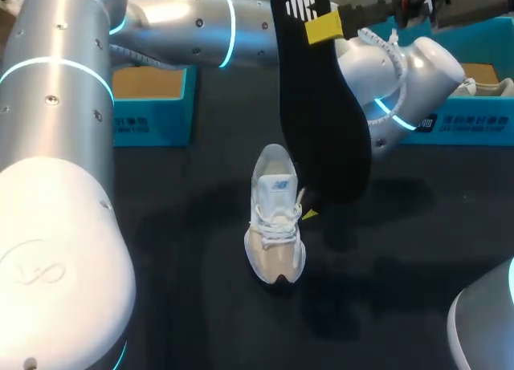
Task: Take the shoe out of the shoebox, open the shoe tongue, remove and reinsert the insole, then place the shoe into the shoebox
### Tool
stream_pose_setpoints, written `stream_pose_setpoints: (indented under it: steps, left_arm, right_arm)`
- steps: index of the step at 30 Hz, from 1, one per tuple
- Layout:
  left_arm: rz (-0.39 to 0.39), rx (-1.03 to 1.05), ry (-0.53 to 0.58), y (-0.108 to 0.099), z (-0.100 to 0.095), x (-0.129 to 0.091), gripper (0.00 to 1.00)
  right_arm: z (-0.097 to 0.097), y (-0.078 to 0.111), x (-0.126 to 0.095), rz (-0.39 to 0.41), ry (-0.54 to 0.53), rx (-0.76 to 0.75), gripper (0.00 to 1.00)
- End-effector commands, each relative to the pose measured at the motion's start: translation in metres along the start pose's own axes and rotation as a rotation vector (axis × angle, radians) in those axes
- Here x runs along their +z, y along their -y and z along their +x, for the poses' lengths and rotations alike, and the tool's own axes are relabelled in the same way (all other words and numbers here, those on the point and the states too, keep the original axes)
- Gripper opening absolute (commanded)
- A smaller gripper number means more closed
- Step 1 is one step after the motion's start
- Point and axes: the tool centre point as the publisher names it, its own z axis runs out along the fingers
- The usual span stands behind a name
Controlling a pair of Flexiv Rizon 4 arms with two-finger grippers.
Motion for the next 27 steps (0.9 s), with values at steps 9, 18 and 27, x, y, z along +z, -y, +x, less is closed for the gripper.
stream_pose_setpoints:
  steps: [9, 18, 27]
  left_arm:
    - [0.005, -0.043, 0.124, 0.004, 0.025, -0.025, 1.00]
    - [0.037, -0.127, 0.257, -0.009, 0.046, -0.045, 1.00]
    - [0.108, -0.167, 0.485, -0.022, 0.075, -0.066, 1.00]
  right_arm:
    - [0.000, -0.001, 0.002, 0.001, 0.000, 0.002, 0.00]
    - [0.000, -0.001, 0.002, 0.001, 0.000, 0.002, 0.00]
    - [0.000, -0.001, 0.002, 0.001, 0.000, 0.002, 0.00]
